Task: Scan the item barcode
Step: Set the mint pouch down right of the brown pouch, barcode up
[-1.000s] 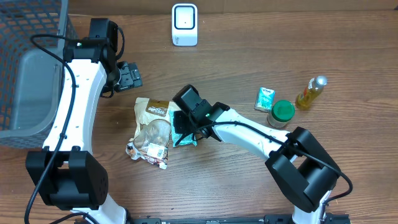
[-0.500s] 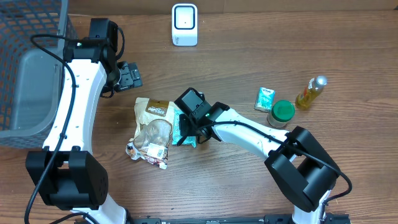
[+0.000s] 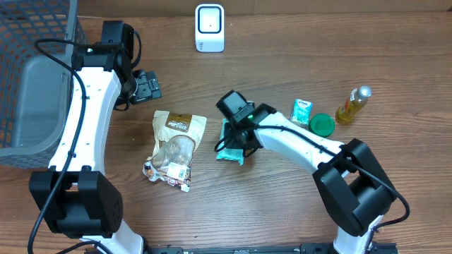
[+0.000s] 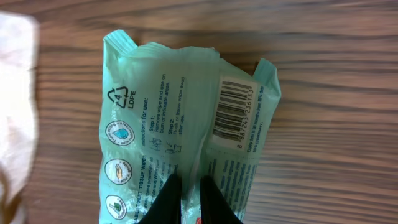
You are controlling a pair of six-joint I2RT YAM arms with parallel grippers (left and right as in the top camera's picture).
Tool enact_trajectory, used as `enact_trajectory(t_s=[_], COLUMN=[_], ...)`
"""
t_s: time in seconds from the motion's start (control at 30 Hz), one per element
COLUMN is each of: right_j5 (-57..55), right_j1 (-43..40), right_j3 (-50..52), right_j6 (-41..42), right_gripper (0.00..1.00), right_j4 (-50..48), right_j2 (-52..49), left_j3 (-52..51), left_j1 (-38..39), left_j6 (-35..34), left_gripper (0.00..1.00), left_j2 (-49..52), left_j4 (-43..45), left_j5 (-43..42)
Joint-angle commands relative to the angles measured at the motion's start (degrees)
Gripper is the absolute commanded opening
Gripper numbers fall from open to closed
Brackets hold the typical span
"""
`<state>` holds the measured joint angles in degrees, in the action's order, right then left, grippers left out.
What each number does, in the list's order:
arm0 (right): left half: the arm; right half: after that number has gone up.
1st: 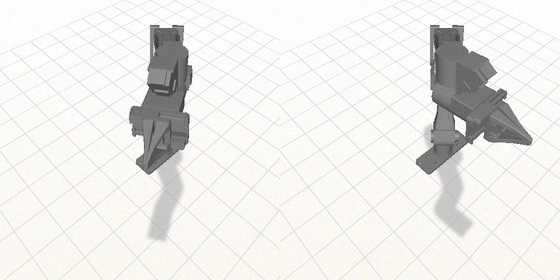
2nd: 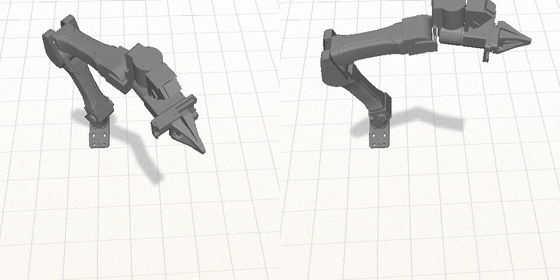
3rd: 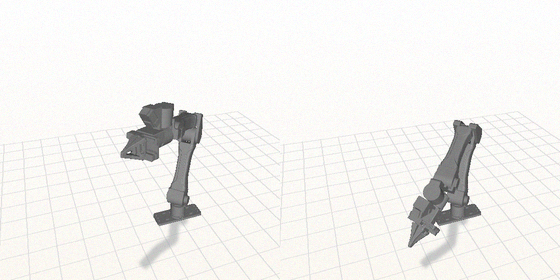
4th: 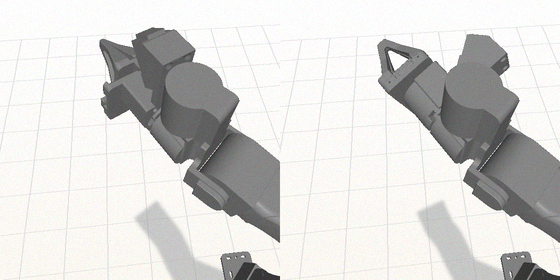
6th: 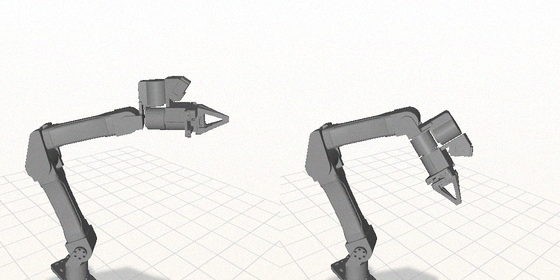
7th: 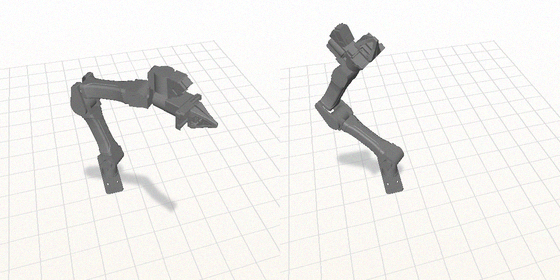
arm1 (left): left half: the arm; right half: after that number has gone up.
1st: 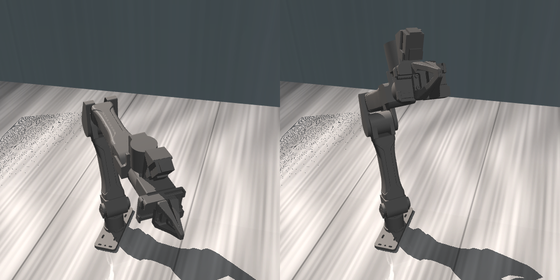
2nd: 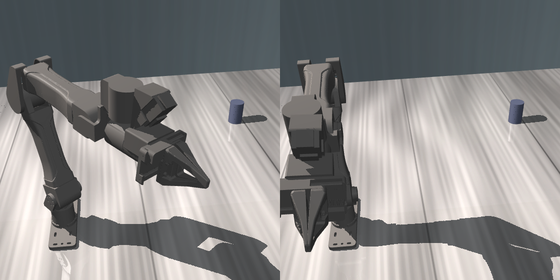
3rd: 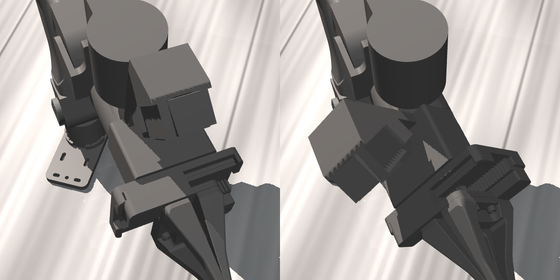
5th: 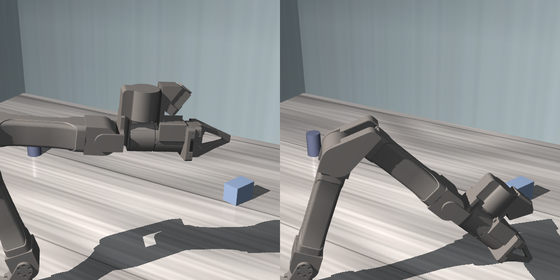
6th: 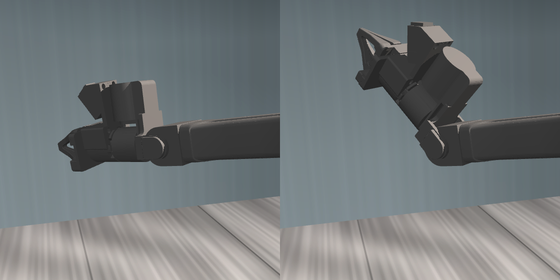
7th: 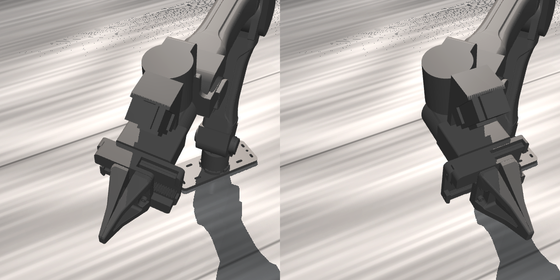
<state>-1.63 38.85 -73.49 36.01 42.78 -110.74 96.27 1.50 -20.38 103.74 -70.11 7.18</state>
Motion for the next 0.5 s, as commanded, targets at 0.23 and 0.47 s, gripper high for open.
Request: enact_trajectory(t_s=[0.23,0.47], right_j5=[-3.0,-0.3], right_j1=[-0.3,-0.4], right_j3=[-1.0,-6.8], right_j6=[1.9,1.1], right_gripper=[0.08,0.09], right_j4=[2.4,5.2], right_j2=[2.2,5.6], left_j3=[0.9,0.9], left_j1=[0.4,0.4], left_j6=[0.7,0.7], left_gripper=[1.0,1.0], left_j2=[0.0,0.0], left_j4=[0.0,0.0], left_j5=[0.7,0.7])
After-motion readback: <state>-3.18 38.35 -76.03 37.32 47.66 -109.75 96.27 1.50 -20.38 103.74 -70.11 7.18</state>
